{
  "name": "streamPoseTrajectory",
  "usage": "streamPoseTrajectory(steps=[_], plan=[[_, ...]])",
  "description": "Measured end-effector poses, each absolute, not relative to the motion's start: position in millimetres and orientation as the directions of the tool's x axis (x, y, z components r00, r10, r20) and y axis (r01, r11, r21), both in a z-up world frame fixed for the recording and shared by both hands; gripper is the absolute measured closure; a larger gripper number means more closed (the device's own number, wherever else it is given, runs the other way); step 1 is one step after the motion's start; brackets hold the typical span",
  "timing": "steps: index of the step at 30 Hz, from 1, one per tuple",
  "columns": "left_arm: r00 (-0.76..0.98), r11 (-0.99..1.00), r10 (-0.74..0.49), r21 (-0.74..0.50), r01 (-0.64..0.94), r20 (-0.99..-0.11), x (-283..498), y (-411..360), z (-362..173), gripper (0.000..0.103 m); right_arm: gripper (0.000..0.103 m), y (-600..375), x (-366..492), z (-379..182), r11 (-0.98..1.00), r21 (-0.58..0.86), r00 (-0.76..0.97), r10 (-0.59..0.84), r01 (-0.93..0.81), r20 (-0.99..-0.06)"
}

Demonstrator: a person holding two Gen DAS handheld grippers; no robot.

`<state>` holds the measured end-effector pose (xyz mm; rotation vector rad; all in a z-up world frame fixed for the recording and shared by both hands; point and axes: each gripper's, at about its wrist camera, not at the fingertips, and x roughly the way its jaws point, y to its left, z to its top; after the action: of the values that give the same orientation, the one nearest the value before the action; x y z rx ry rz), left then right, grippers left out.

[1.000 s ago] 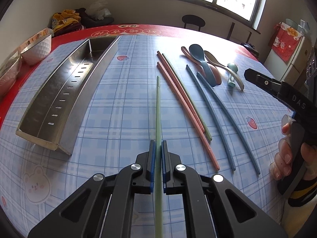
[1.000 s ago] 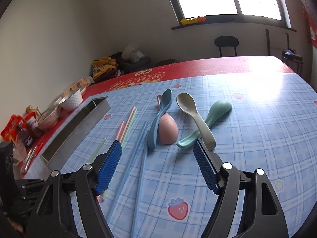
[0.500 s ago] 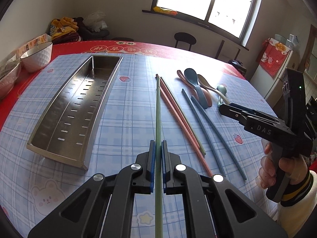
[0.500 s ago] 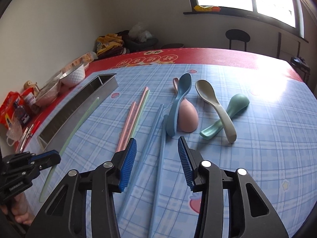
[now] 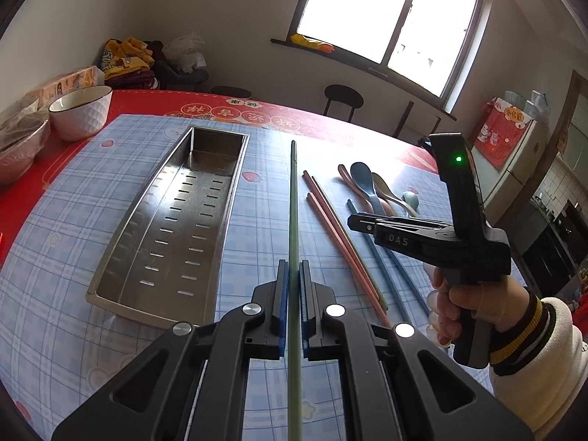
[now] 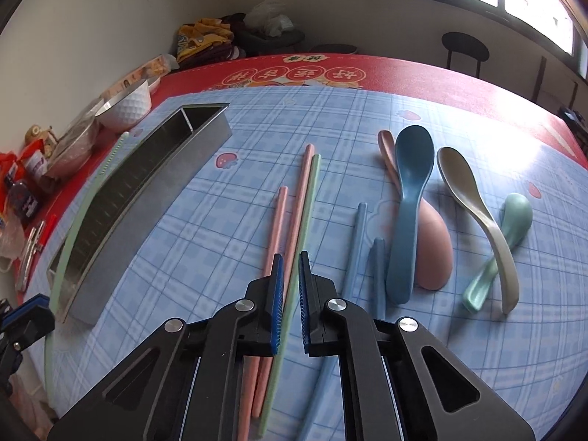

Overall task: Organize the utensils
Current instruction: 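Carry both green chopsticks over the steel tray with both grippers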

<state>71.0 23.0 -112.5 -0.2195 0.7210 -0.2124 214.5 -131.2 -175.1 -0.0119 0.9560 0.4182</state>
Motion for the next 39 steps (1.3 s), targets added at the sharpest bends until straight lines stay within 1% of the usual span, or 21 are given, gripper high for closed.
streamPoseTrajectory(steps=[7,15,24,30,34,39], plan=[[0.74,0.95,-0.276,-0.29,0.114,-0.613,68,35,-109,0.097,0.096,-127,234,-185,0.931,0.216,0.462,0.336,-0.294,-0.821],[0.744,0.944,-0.286,-0.311,0.11,-0.604,64,45,-108,0.097,0.096,-128,244,-190,0.948,0.213,0.453,0.301,-0.236,-0.839],[0.757,0.94,-0.281,-0.329,0.092,-0.59,63,61,-104,0.097,0.096,-123,225,-188,0.959,0.139,0.469,0.244,-0.248,-0.849],[0.761,0.935,-0.281,-0.346,0.079,-0.585,67,72,-102,0.097,0.096,-129,211,-189,0.958,0.16,0.474,0.257,-0.236,-0.842],[0.762,0.934,-0.279,-0.35,0.073,-0.584,69,77,-101,0.097,0.096,-129,203,-189,0.958,0.147,0.493,0.254,-0.246,-0.832],[0.764,0.932,-0.279,-0.357,0.069,-0.582,70,79,-100,0.097,0.097,-133,207,-189,0.953,0.189,0.497,0.286,-0.236,-0.819]])
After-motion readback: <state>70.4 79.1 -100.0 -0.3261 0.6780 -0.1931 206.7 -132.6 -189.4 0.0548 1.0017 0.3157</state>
